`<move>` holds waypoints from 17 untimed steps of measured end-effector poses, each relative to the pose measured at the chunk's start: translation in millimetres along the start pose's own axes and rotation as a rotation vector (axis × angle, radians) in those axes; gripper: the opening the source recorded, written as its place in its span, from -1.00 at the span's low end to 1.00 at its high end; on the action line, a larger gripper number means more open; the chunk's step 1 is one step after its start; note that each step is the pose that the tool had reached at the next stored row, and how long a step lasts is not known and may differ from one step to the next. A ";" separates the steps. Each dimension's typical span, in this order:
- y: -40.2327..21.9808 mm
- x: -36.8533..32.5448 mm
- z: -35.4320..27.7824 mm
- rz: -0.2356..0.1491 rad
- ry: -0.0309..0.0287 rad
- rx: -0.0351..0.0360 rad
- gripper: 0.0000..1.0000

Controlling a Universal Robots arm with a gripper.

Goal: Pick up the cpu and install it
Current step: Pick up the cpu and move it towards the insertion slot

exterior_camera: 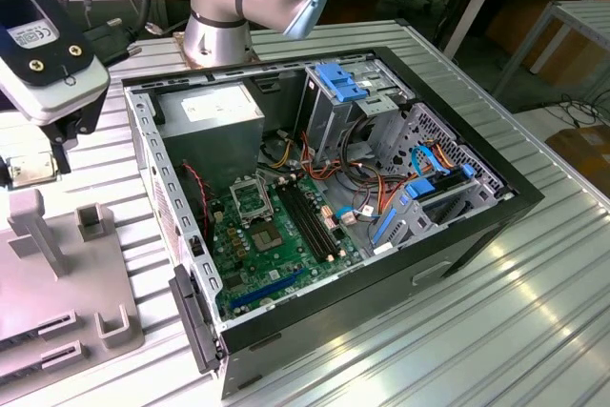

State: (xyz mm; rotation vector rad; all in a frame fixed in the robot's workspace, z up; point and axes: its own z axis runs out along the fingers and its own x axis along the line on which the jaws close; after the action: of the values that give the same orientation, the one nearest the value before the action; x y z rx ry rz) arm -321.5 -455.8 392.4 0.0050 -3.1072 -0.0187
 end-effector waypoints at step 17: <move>0.0 -12.8 -0.4 0.000 0.0000 0.0000 -0.06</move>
State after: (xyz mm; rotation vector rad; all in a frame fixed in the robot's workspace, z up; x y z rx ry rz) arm -308.7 -455.8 392.4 0.0049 -3.1072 -0.0186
